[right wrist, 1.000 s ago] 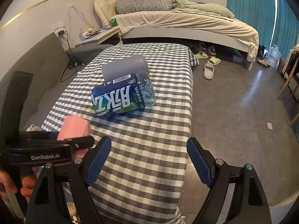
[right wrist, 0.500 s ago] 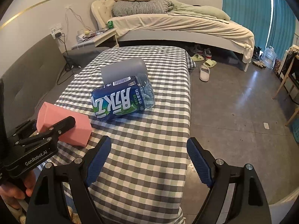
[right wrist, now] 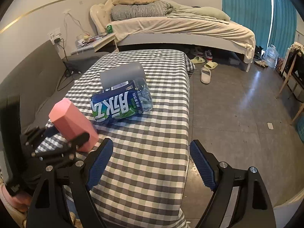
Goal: Flip cup upside down
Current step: 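Rotate the pink cup upright with the left gripper and lower it onto the table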
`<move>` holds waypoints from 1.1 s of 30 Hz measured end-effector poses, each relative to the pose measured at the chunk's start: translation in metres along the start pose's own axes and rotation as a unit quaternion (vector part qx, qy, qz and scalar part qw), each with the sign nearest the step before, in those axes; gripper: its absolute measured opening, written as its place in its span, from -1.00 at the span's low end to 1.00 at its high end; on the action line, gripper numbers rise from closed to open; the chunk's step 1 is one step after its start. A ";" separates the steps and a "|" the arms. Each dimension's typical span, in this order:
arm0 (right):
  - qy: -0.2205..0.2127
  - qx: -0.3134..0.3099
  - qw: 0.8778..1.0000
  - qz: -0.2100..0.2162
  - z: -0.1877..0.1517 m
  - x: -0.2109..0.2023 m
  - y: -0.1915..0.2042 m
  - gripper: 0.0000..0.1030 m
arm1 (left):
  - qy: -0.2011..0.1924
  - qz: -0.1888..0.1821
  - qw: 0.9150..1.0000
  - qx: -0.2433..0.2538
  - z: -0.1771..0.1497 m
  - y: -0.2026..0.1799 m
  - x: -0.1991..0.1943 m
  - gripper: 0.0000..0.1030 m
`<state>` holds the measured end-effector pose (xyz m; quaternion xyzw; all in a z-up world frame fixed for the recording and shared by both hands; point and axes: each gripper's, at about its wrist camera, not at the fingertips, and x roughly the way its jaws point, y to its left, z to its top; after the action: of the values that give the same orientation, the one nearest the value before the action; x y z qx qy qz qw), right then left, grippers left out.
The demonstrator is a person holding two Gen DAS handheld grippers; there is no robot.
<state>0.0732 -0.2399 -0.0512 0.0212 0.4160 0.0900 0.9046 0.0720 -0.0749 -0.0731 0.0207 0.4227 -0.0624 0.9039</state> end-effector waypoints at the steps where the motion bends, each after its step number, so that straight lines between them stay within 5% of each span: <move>1: 0.001 0.001 1.000 0.001 0.000 0.000 0.000 0.61 | 0.005 -0.001 1.000 -0.002 -0.003 0.001 0.003 0.43; 6: 0.002 -0.004 1.000 0.009 0.001 0.002 0.004 0.61 | 0.008 -0.021 0.999 -0.028 -0.012 0.010 0.012 0.26; 26: 0.011 0.003 1.000 0.007 -0.003 0.005 -0.004 0.61 | -0.005 -0.015 1.000 -0.018 -0.001 -0.006 0.022 0.26; 33: -0.003 0.012 1.000 0.019 -0.001 0.000 -0.002 0.61 | 0.002 -0.032 0.999 -0.016 -0.010 -0.006 0.016 0.47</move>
<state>0.0733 -0.2415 -0.0522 0.0400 0.4138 0.1020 0.9038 0.0737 -0.0813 -0.0912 -0.0070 0.4258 -0.0841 0.9009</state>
